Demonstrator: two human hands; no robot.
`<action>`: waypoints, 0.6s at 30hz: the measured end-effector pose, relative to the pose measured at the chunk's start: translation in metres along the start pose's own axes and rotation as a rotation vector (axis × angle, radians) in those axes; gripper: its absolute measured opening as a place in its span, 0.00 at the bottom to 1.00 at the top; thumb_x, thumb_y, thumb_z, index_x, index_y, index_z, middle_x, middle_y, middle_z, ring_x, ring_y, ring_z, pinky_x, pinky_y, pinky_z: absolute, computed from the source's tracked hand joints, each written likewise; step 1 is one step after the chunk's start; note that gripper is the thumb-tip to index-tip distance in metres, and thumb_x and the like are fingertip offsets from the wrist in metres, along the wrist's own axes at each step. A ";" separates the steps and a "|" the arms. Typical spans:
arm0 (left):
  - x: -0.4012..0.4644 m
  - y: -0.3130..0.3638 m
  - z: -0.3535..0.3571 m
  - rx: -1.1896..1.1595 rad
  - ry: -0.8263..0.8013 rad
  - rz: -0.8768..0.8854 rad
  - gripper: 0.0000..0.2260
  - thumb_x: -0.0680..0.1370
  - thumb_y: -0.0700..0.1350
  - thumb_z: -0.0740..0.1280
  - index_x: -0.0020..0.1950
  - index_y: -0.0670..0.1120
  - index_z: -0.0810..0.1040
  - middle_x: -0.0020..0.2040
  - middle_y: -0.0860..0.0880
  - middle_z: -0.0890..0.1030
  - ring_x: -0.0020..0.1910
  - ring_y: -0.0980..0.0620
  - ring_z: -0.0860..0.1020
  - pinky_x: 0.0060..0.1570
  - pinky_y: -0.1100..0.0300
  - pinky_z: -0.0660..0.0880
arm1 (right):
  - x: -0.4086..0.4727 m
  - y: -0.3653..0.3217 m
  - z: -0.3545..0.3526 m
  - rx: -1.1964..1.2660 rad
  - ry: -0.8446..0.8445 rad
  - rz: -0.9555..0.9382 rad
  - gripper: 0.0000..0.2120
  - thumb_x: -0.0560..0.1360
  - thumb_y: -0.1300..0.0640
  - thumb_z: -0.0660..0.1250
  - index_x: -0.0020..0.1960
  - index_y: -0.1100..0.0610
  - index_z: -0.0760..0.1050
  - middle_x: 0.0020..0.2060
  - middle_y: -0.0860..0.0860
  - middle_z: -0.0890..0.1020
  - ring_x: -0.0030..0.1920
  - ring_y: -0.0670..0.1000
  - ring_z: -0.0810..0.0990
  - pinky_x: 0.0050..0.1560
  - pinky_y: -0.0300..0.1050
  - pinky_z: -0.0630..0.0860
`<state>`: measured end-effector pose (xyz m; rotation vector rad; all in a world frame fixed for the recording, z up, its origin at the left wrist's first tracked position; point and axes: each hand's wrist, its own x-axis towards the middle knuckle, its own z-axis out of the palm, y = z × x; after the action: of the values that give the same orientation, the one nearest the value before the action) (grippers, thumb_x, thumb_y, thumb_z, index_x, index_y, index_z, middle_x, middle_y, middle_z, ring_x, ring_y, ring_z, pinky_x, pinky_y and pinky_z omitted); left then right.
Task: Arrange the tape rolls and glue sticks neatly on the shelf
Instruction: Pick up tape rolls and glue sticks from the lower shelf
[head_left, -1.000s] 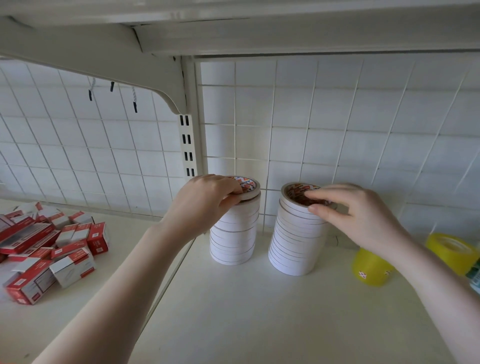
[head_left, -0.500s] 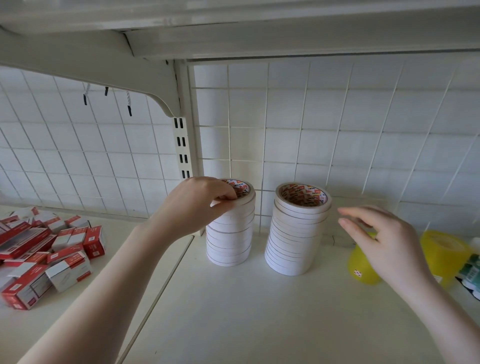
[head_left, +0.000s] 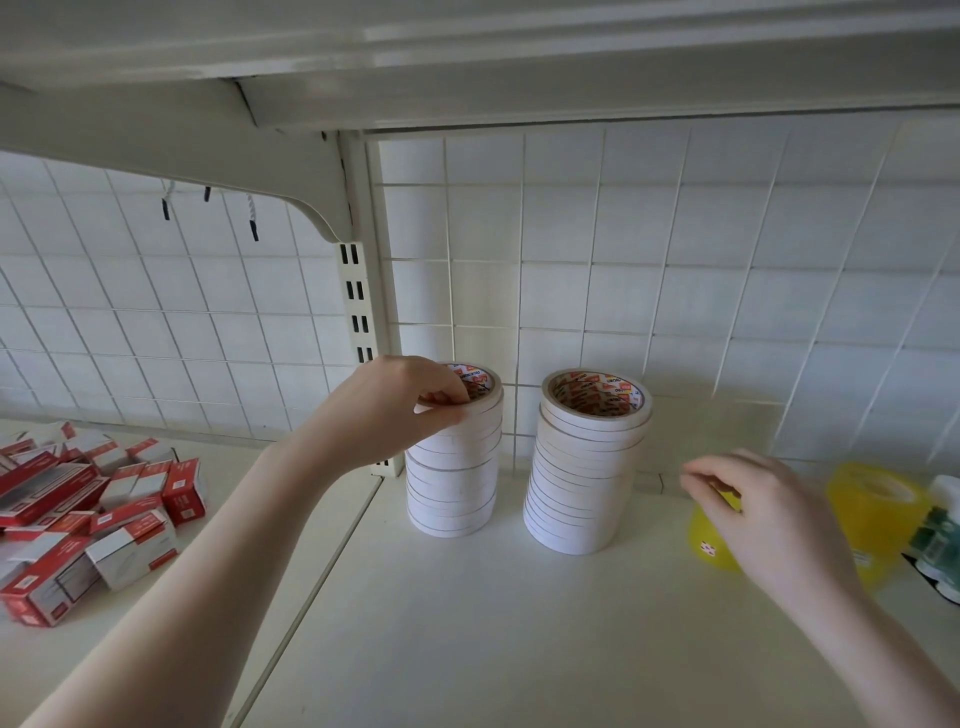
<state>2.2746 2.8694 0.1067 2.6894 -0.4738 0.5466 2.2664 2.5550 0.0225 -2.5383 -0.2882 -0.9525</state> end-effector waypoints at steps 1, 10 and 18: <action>0.000 0.000 0.000 -0.002 -0.006 -0.002 0.04 0.75 0.47 0.69 0.48 0.54 0.81 0.43 0.58 0.80 0.42 0.59 0.76 0.45 0.66 0.72 | 0.000 0.000 0.000 0.000 -0.001 -0.005 0.05 0.67 0.62 0.75 0.38 0.55 0.81 0.33 0.48 0.80 0.35 0.56 0.79 0.33 0.45 0.71; 0.004 0.000 -0.002 -0.093 -0.046 0.006 0.03 0.73 0.44 0.71 0.44 0.52 0.82 0.40 0.57 0.81 0.42 0.62 0.76 0.44 0.70 0.71 | -0.002 0.002 0.000 0.026 -0.010 0.000 0.06 0.67 0.64 0.75 0.38 0.55 0.81 0.33 0.49 0.80 0.35 0.56 0.78 0.33 0.46 0.72; 0.006 0.008 -0.001 0.025 -0.105 -0.022 0.03 0.75 0.47 0.67 0.42 0.53 0.77 0.40 0.56 0.79 0.42 0.56 0.76 0.46 0.62 0.73 | -0.001 0.000 -0.005 0.016 -0.007 0.024 0.05 0.67 0.63 0.75 0.39 0.55 0.81 0.34 0.49 0.80 0.36 0.56 0.79 0.33 0.44 0.71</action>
<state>2.2762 2.8616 0.1119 2.7540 -0.4683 0.4096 2.2627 2.5524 0.0253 -2.5255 -0.2658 -0.9297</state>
